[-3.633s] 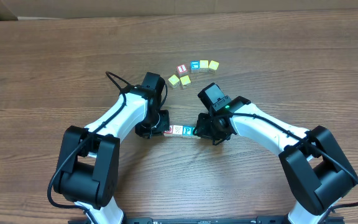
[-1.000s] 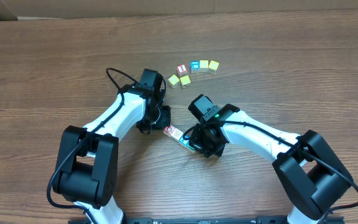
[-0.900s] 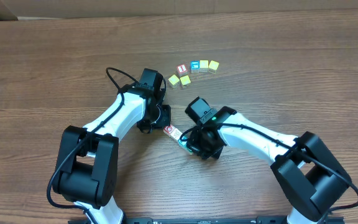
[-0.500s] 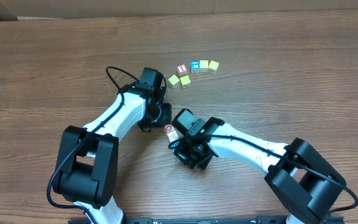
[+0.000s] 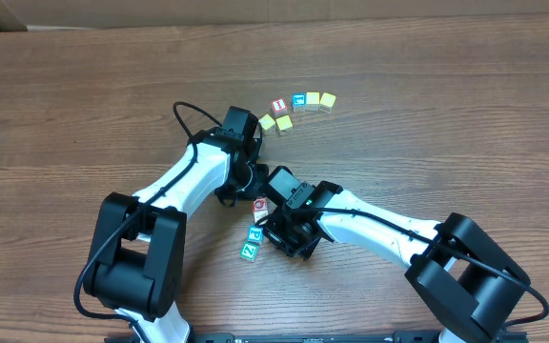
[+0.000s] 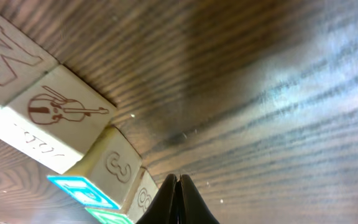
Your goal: Flip 4 blocks
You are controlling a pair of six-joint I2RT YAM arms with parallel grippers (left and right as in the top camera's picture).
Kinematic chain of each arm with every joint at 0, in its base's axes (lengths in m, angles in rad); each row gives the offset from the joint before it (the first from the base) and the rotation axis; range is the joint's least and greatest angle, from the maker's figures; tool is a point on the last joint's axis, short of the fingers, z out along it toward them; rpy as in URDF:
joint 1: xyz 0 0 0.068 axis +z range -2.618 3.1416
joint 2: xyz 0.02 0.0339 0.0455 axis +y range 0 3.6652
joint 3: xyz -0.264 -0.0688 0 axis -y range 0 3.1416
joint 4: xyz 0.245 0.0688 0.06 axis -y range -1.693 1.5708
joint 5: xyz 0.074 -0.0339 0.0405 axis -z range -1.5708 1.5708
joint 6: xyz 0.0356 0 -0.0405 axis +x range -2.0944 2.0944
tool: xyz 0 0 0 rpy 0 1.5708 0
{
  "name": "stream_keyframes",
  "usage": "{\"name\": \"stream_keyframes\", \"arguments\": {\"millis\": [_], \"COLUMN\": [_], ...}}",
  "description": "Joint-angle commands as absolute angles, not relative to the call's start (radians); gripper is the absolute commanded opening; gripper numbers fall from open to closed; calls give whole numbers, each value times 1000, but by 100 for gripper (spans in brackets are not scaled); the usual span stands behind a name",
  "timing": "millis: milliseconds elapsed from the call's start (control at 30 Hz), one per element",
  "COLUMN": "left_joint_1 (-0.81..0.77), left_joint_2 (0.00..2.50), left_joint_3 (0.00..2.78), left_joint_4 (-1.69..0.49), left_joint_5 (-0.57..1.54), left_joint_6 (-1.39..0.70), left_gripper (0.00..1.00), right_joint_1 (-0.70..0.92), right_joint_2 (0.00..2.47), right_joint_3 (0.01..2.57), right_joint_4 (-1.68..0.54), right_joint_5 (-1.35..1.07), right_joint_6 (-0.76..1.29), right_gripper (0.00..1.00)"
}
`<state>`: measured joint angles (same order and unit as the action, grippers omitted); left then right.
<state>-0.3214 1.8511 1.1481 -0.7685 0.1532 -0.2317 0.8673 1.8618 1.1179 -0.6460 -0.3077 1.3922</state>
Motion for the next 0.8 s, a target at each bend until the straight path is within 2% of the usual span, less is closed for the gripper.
{"name": "stream_keyframes", "arguments": {"millis": [0, 100, 267, 767], "left_joint_1": [-290, -253, -202, -196], "left_joint_2": [1872, 1872, 1872, 1879], "left_joint_3": [1239, 1322, 1385, 1306], "left_joint_4": [-817, -869, -910, -1015], "left_joint_5": [65, 56, 81, 77], "left_joint_6": [-218, -259, -345, -408], "left_gripper": [4, 4, 4, 4], "right_joint_1": [864, 850, 825, 855], "right_joint_2": [1861, 1861, 1861, 1861], "right_joint_3": [1123, 1126, 1126, 1126], "right_joint_4": [-635, -625, -613, -536], "right_joint_5": [-224, -150, -19, -45], "right_joint_6": [1248, 1124, 1117, 1117], "right_gripper": [6, 10, 10, 10]}}
